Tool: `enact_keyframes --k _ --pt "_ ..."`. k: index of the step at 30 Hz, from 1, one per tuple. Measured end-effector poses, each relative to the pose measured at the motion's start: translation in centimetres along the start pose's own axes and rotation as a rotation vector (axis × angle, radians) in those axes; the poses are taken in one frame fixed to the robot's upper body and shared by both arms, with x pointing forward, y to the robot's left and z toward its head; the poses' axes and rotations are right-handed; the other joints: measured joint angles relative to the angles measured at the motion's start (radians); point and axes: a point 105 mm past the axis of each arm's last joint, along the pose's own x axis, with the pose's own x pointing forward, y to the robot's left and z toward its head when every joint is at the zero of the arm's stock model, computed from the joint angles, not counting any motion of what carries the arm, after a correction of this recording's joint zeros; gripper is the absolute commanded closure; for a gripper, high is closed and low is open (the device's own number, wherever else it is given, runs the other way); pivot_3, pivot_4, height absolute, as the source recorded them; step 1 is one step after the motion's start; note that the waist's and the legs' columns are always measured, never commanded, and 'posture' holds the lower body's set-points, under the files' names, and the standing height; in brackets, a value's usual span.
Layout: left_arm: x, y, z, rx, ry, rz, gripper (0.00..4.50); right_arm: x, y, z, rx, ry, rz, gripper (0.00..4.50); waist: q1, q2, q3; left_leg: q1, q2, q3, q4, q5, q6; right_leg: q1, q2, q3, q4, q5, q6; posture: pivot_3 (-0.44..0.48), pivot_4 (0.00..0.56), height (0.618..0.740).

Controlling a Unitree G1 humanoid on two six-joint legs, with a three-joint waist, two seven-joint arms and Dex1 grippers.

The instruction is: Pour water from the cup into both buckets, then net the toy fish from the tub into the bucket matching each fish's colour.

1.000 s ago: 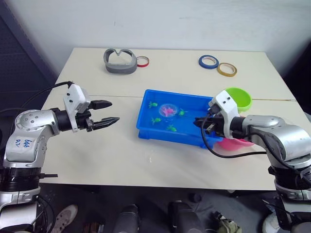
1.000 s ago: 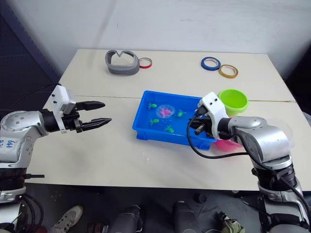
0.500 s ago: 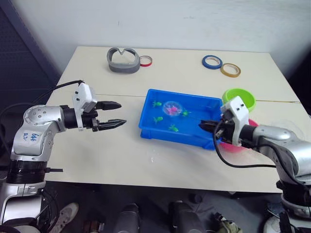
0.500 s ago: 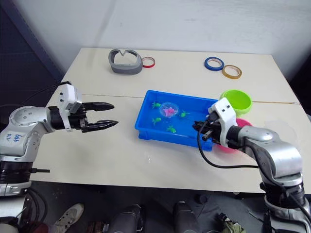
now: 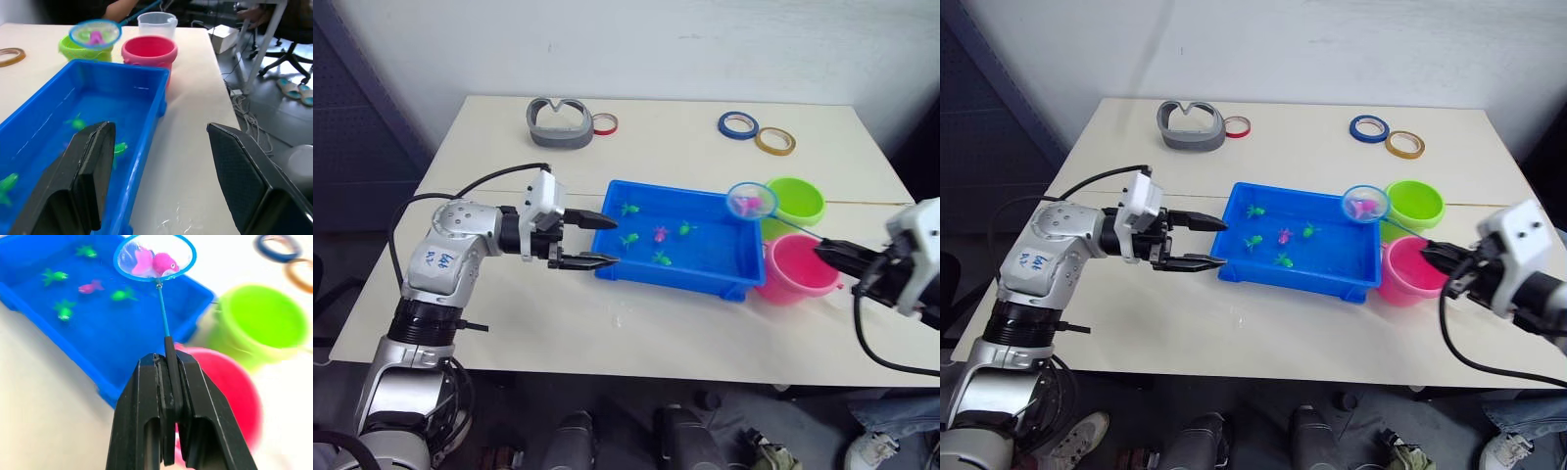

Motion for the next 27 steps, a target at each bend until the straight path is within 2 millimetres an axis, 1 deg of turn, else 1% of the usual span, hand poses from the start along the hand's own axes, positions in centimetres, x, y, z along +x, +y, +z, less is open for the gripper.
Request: enact_keyframes --k 1,2,3,5,8,10,12,16,19,21,24,27 --pt "0.0 0.0 -0.1 -0.001 0.001 -0.001 1.21 -0.2 -0.1 0.0 -0.001 0.0 -0.005 4.5 0.0 0.0 0.0 0.0 0.0 0.0 0.0 0.0 0.0 0.0 0.0 0.0 0.0 0.0 0.0 0.0 0.15 0.74" --pt "0.2 0.2 -0.2 -0.009 -0.006 -0.01 1.21 -1.1 -0.2 -0.1 -0.003 0.004 -0.027 4.5 0.001 0.0 0.0 0.0 0.0 0.001 0.0 0.0 0.0 0.0 0.0 0.001 0.0 0.0 0.0 0.0 0.15 0.74" --pt "0.2 0.3 -0.3 -0.009 -0.004 -0.01 1.21 -1.4 -0.2 -0.1 -0.004 0.006 -0.033 4.5 0.001 0.0 0.0 0.001 0.0 0.002 0.001 0.0 0.0 0.0 0.001 0.001 0.0 0.0 0.0 0.0 0.15 0.74" --pt "0.8 0.8 0.3 -0.002 -0.026 -0.03 1.21 -3.0 -0.3 -0.6 -0.007 0.035 -0.071 4.5 0.011 0.0 0.0 0.001 0.0 0.002 0.002 0.001 0.001 0.001 0.001 0.0 0.0 0.0 0.0 0.0 0.15 0.74" --pt "0.9 1.4 0.7 0.013 -0.038 -0.037 1.21 -4.7 -0.5 -1.5 -0.016 0.075 -0.124 4.5 0.014 0.0 0.0 0.001 -0.001 0.002 0.002 0.001 0.001 0.002 0.0 0.001 -0.001 0.0 0.001 0.0 0.15 0.74" --pt "0.9 1.5 0.6 0.011 -0.037 -0.037 1.21 -4.9 -0.6 -1.7 -0.022 0.085 -0.133 4.5 0.014 0.0 0.0 0.001 -0.001 0.002 0.003 0.001 0.002 0.003 0.0 0.0 -0.001 0.0 0.001 0.0 0.15 0.74" --pt "1.2 1.5 0.3 0.002 -0.045 -0.05 1.21 -5.5 -1.2 -2.5 -0.088 0.124 -0.198 4.5 0.012 0.0 0.0 0.001 -0.001 0.003 0.004 0.001 0.002 0.003 0.001 0.0 -0.001 0.0 0.001 0.0 0.15 0.74" --pt "1.4 1.6 0.2 0.013 -0.038 -0.054 1.21 -5.5 -2.0 -3.4 -0.202 0.172 -0.261 4.5 0.009 0.0 0.0 0.002 -0.001 0.004 0.004 0.002 0.002 0.003 0.001 0.001 -0.001 0.0 0.001 0.0 0.15 0.74" --pt "1.3 1.9 0.4 0.02 -0.033 -0.048 1.21 -5.4 -2.6 -4.8 -0.289 0.236 -0.287 4.5 0.011 0.0 0.0 0.002 -0.001 0.004 0.004 0.002 0.002 0.003 0.002 0.002 -0.001 0.0 0.001 0.0 0.15 0.74" --pt "1.2 1.9 0.3 0.015 -0.03 -0.044 1.21 -5.4 -2.7 -5.8 -0.34 0.279 -0.29 4.5 0.012 0.0 0.0 0.002 -0.001 0.004 0.004 0.002 0.002 0.003 0.002 0.004 -0.001 0.0 0.001 0.0 0.15 0.74" --pt "1.2 1.9 0.3 0.008 -0.028 -0.043 1.21 -5.2 -2.6 -6.4 -0.428 0.299 -0.285 4.5 0.012 0.0 0.0 0.002 -0.001 0.004 0.005 0.002 0.002 0.003 0.002 0.006 0.0 0.0 0.001 0.0 0.15 0.74" --pt "1.2 1.6 0.2 0.005 -0.027 -0.04 1.21 -5.1 -3.0 -7.2 -0.577 0.337 -0.309 4.5 0.011 0.0 0.0 0.002 -0.001 0.005 0.005 0.002 0.001 0.003 0.002 0.007 0.0 0.0 0.001 0.0 0.15 0.74"
